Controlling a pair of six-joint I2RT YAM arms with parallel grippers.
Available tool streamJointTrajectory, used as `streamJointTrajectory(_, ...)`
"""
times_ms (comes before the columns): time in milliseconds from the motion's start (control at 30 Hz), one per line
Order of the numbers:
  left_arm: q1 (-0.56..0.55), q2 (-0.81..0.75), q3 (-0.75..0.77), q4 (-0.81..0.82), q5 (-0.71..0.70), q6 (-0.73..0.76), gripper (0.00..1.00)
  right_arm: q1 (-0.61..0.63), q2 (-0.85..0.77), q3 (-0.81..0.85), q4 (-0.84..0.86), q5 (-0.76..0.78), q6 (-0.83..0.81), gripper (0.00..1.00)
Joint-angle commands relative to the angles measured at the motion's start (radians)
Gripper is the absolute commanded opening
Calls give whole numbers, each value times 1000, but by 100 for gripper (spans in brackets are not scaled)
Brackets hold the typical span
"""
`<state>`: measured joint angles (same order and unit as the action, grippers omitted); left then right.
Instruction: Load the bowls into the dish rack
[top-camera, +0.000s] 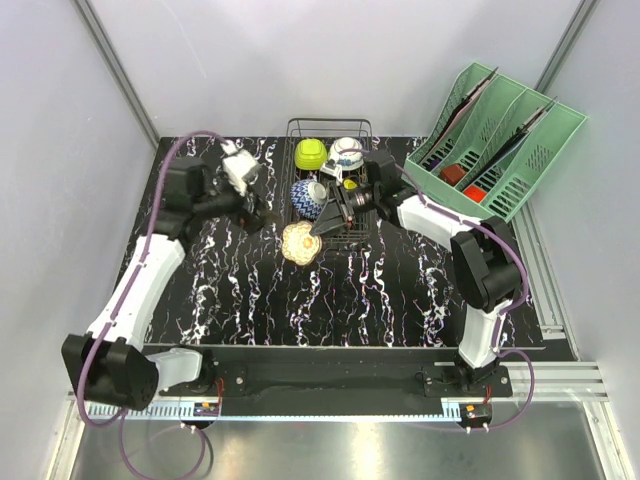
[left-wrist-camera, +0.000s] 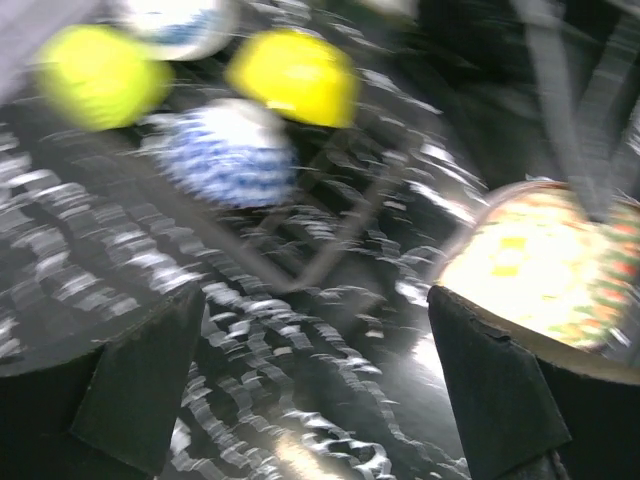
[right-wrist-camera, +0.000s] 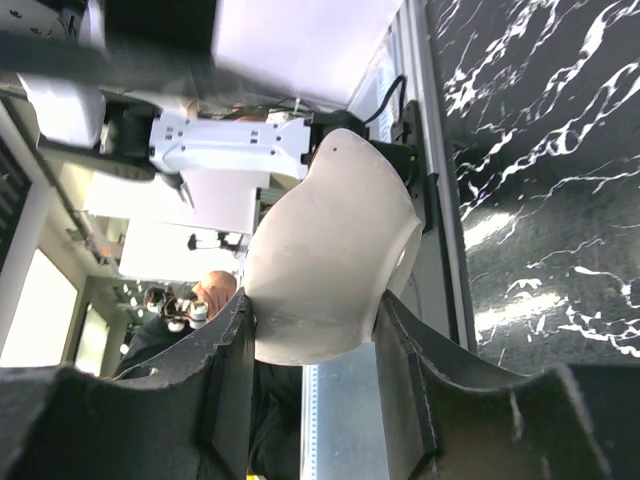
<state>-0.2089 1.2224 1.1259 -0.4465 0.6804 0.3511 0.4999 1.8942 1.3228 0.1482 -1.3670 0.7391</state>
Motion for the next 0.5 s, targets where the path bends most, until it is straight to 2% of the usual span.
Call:
streamJointTrajectory(0,124,-72,22,138,-123,-110,99,-23,2,105,-82,31,-67,0)
streamJointTrajectory(67,150,-77,-6,154,-191,-103,99,-26,20,188,-212,71,-179,0)
streamJointTrajectory(100,158,-77,-14,147,-189,-94,99,-27,29,223,-374,97,-302,0)
streamJointTrajectory(267,166,-69,-69,114,-180,-69,99,-31,89,427,-638,250,-466,0)
streamJointTrajectory(467,161,-21,-101,98,-147,-66,99,-37,135,622,-778,509,-607,0)
